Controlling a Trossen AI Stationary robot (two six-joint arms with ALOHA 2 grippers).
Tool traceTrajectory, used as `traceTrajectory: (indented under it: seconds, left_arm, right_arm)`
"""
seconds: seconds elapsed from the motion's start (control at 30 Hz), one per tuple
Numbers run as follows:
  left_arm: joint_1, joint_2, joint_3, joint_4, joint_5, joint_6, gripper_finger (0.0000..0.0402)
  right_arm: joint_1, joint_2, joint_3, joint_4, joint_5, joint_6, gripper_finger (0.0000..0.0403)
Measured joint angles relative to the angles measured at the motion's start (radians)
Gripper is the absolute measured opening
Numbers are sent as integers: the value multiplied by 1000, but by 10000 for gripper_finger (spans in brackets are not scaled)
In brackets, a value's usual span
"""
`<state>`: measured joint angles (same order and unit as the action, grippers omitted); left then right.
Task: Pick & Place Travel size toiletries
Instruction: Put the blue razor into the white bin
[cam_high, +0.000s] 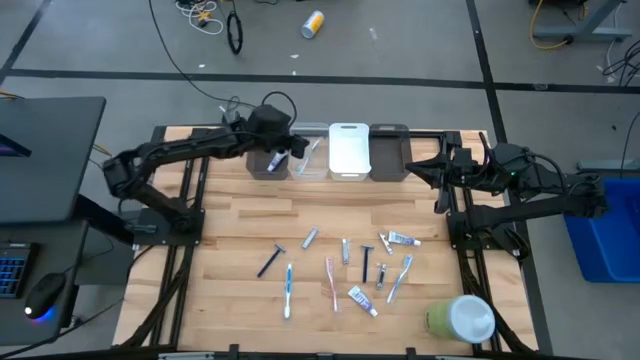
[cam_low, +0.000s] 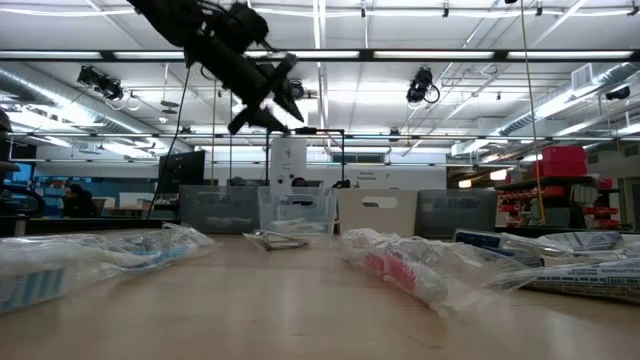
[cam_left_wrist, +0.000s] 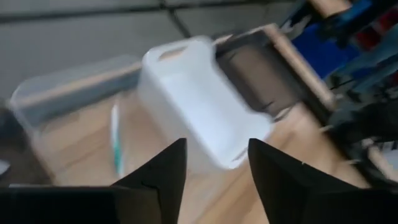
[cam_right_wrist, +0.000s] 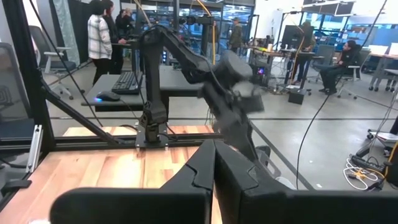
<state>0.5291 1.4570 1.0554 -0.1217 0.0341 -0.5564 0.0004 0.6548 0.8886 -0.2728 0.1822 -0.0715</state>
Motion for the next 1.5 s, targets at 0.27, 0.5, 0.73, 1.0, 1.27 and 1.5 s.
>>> traceTrajectory:
  seconds: [0.27,0.5,0.73,1.0,1.27,1.5]
  left_arm:
    - [-78,-145,5,-28,-82,103,103]
    - [-147,-190,5,-45,-90,153,38]
    - [-278,-236,5,-45,-64,206,8]
    - [-442,-243,5,-48,-67,209,5]
    - [-581,-243,5,-173,-75,216,7]
    - [-667,-243,4,-383,-68,169,11]
  right_arm:
    - [0,0,0,0,0,0,11]
    - [0,0,0,0,0,0,11]
    - [0,0,0,0,0,0,11]
    - [0,0,0,0,0,0,11]
    - [0,0,0,0,-1,0,11]
    - [0,0,0,0,-1,0,11]
